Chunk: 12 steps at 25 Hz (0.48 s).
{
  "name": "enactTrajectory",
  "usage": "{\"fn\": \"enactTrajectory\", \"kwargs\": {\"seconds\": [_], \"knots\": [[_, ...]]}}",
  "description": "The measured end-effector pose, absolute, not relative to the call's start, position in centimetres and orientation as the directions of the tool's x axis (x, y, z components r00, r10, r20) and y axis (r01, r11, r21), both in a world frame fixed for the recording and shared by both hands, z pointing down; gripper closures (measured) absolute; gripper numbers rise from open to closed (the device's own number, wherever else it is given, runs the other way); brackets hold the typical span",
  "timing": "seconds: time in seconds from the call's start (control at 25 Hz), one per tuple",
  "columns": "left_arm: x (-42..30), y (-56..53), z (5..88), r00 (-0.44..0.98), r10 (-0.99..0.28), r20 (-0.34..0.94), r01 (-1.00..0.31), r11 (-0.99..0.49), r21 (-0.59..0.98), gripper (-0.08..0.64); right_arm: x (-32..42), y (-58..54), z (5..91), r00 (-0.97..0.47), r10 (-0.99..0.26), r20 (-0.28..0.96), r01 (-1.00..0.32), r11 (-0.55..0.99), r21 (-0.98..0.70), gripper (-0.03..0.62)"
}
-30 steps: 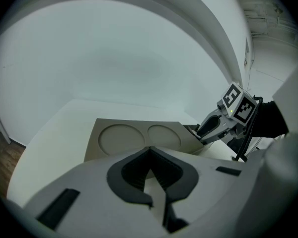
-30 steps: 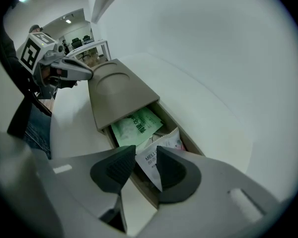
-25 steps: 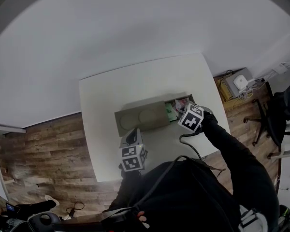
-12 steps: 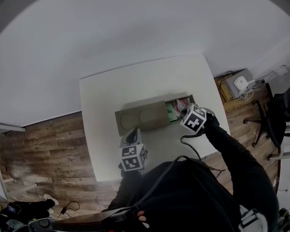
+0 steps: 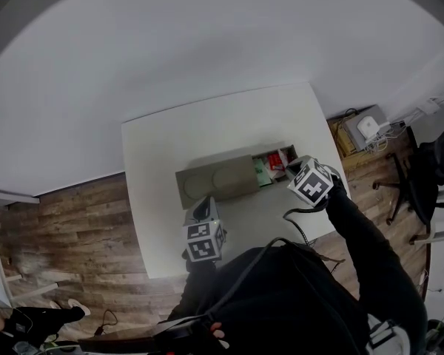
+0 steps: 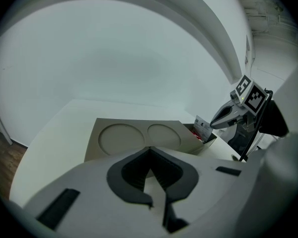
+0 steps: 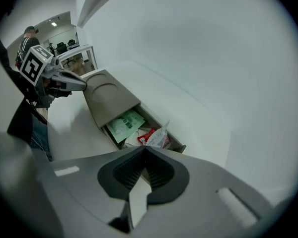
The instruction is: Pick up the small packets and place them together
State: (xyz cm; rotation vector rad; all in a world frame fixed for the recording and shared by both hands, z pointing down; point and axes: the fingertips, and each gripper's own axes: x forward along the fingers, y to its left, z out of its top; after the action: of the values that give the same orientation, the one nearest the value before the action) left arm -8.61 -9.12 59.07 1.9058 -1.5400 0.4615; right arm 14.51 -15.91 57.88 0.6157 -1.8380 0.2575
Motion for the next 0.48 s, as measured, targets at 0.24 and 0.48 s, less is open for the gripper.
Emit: {"fn": "enactTrajectory", "kwargs": {"seconds": [0.24, 0.48], "knots": [[-8.3, -8.8, 57.8, 0.269, -0.740, 0.616, -0.951, -0.103, 0.292, 0.560, 14.1, -16.2, 55.1, -0.269, -0.335, 0.903, -0.535, 0.832, 0.149, 0.591], [-8.7, -8.9, 55.9, 0.261, -0.767, 0.586, -0.950, -0.098, 0.296, 0.560, 10.9, -16.7, 51.9, -0.310, -0.412, 0.857, -0.471, 0.849, 0.238, 0.591]]}}
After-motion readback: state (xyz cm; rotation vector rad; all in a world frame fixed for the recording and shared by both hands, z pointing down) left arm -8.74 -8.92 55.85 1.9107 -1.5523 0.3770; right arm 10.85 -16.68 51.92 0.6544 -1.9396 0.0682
